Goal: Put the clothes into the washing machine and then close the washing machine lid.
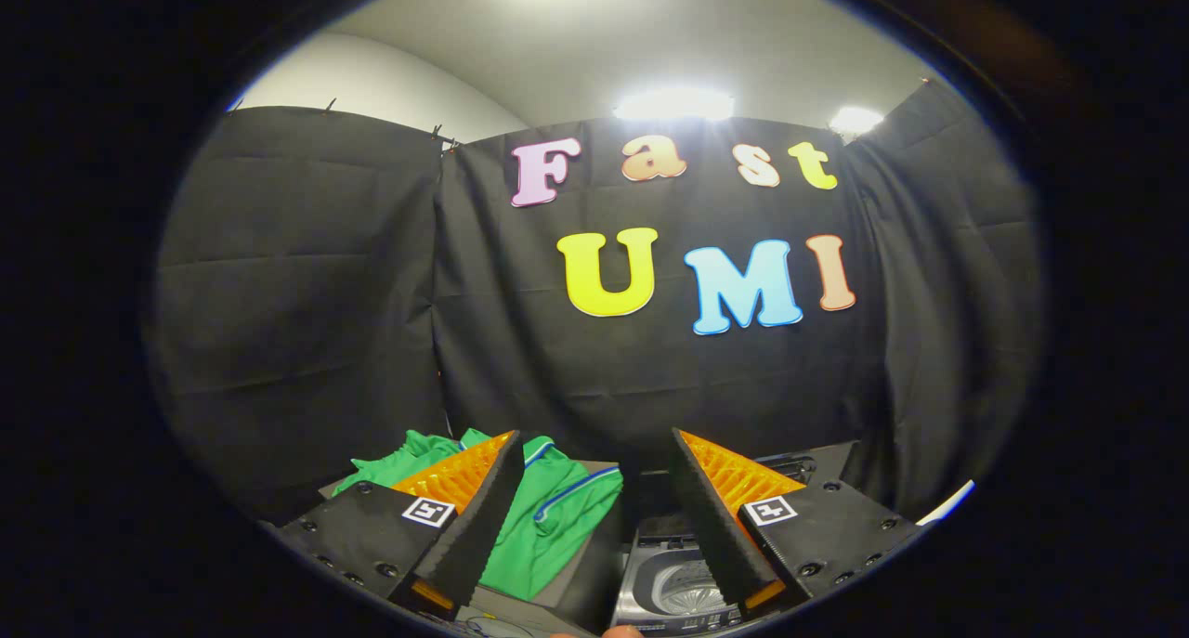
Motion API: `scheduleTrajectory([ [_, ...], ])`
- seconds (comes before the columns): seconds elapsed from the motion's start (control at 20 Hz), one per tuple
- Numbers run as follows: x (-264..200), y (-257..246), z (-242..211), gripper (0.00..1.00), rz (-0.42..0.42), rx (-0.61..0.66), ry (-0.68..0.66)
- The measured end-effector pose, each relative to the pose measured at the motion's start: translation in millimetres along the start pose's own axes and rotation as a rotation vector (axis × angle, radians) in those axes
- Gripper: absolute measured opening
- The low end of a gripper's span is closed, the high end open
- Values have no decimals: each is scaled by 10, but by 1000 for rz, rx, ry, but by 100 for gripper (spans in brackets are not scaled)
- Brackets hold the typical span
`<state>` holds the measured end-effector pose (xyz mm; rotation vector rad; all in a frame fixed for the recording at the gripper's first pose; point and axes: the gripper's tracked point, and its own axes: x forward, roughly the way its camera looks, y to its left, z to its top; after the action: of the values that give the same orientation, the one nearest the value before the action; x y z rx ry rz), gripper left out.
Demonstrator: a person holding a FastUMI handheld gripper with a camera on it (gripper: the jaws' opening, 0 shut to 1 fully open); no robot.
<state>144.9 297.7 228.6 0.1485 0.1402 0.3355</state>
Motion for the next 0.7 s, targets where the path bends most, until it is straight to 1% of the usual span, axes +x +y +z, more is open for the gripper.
scheduleTrajectory([
  [0.15, 289, 375, 53, 96, 44, -23, 85],
  [0.25, 418, 563, 126, 96, 58, -26, 109],
  [0.4, 663, 856, 69, 96, 88, -58, 180],
  [0.55, 919, 1159, -150, 97, 134, -90, 272],
  [0.7, 1155, 1462, -538, 97, 189, -118, 396],
])
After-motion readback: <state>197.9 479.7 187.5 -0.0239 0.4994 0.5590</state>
